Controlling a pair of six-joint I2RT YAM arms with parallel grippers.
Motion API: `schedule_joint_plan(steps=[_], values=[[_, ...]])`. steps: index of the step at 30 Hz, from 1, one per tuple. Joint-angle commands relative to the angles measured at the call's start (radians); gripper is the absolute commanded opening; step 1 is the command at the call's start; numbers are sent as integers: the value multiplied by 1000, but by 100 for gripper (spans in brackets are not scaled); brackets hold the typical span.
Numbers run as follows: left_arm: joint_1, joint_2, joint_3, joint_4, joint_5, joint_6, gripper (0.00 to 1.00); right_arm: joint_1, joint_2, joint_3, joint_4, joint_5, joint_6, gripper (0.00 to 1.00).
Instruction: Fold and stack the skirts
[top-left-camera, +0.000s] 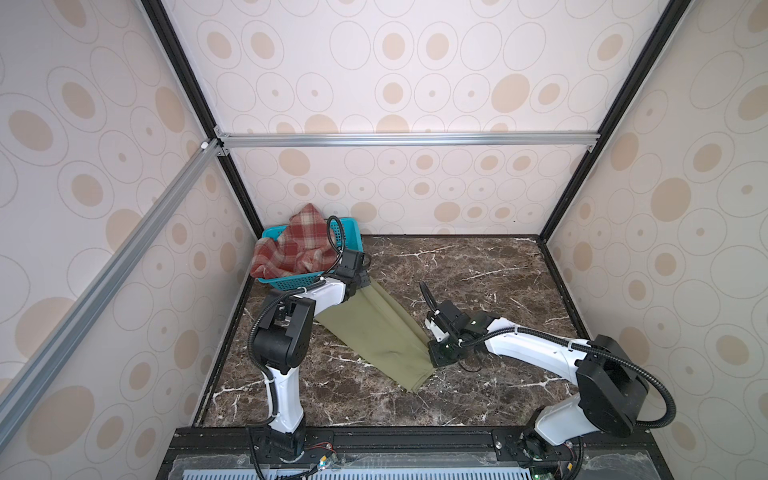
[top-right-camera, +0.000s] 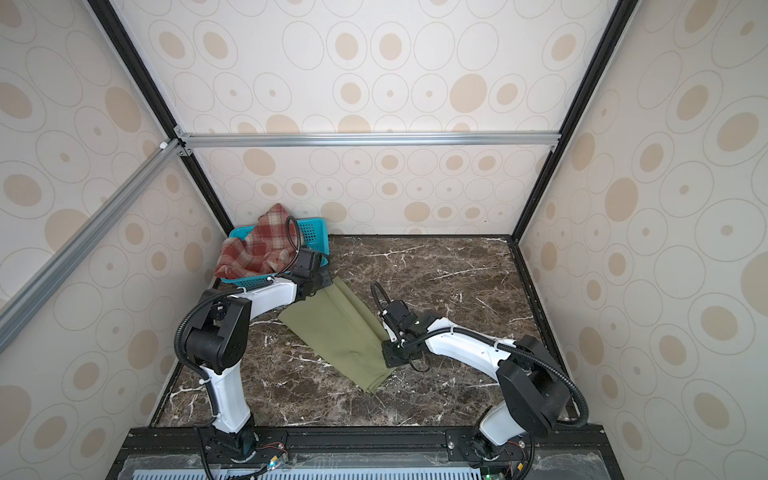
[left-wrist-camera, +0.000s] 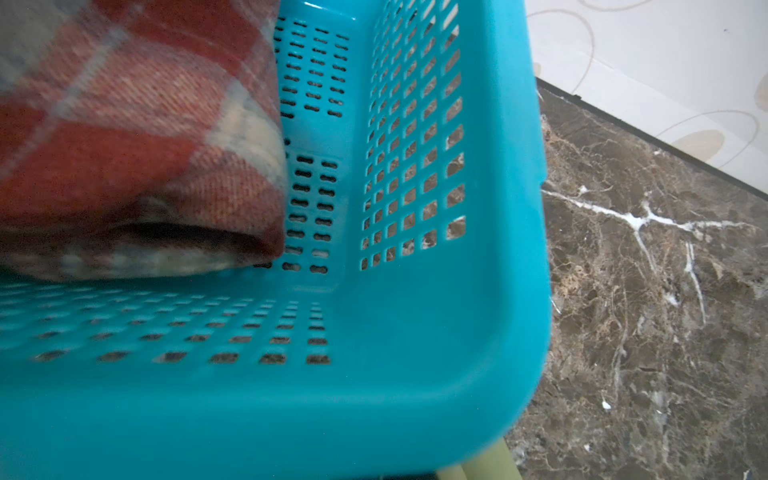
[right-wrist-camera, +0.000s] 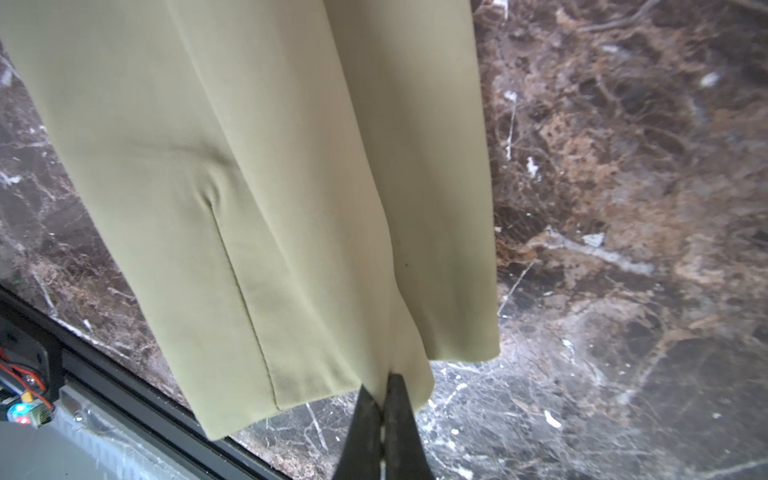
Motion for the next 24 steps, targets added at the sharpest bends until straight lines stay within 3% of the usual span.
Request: schedule_joint_plan(steps=[1, 3, 4, 5, 7, 8, 11, 17, 20, 22, 24], values=[[7, 15, 52, 29, -2, -2, 0, -4, 10, 26, -46, 33, 9, 0], [7, 24, 58, 29, 3, -3, 0, -5, 10, 32, -51, 43, 8, 1], [7, 26, 59, 34, 8, -4, 5, -4, 11, 32, -52, 49, 8, 2], [7, 29, 55, 46, 19, -5, 14, -4, 10, 33, -55, 55, 7, 7], [6, 27, 46, 69, 32, -11, 33, -4, 10, 37, -65, 70, 8, 26], [5, 24, 38, 83, 40, -12, 38, -5, 6, 39, -69, 79, 8, 33], [6, -6, 1, 136, 54, -21, 48, -5, -10, 46, -85, 99, 3, 41], [6, -88, -72, 190, 77, -13, 49, -2, -88, 57, -112, 138, -16, 45], [5, -124, -99, 162, 89, 7, 43, 4, -130, 54, -79, 96, -42, 44], [5, -141, -129, 163, 103, 9, 33, 10, -138, 47, -34, 49, -51, 36], [3, -145, -158, 174, 121, 1, 21, 13, -119, 47, 7, 0, -51, 19]])
